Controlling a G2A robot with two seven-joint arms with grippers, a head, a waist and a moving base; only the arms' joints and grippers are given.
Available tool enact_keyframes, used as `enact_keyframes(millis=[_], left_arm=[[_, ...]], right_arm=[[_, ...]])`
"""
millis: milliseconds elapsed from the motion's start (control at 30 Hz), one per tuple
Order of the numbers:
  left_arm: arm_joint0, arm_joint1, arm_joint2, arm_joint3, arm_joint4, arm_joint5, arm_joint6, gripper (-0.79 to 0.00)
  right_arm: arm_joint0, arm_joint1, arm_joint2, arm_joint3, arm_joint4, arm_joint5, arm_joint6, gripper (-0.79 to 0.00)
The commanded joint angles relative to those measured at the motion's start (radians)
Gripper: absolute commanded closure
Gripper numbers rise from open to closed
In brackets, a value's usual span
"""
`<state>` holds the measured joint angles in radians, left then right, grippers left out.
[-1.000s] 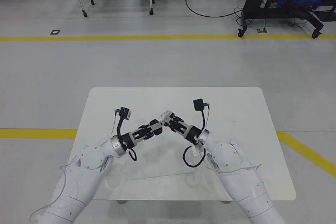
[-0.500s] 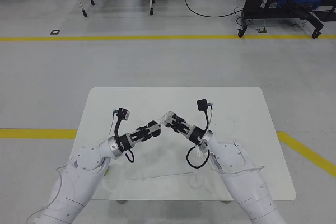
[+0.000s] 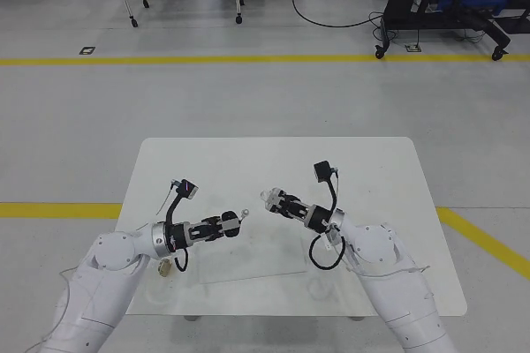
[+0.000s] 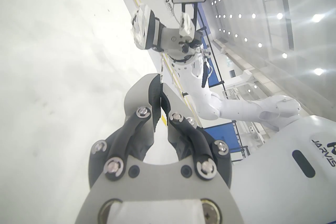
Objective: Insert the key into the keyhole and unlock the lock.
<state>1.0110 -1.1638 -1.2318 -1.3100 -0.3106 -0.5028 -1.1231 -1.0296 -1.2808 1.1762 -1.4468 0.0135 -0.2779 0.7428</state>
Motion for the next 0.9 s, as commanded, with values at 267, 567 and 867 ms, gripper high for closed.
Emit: enact_keyframes(millis=[267, 567, 867], left_arm=[[-0.034, -0.001, 0.046, 0.046, -0.007, 0.026, -0.044, 0.000], [-0.050, 0.000, 0.063, 0.072, 0.003, 0.028, -0.032, 0.000], [-0.063, 0.000, 0.080, 0.094, -0.006, 0.028, -0.027, 0.000]], right_arm=[[0.044, -0.004, -0.062, 0.039, 0.033, 0.034, 0.119, -0.259], [0.055, -0.002, -0.082, 0.046, 0.052, 0.044, 0.171, -0.142], [0.059, 0.002, -0.092, 0.048, 0.058, 0.054, 0.184, 0.000]])
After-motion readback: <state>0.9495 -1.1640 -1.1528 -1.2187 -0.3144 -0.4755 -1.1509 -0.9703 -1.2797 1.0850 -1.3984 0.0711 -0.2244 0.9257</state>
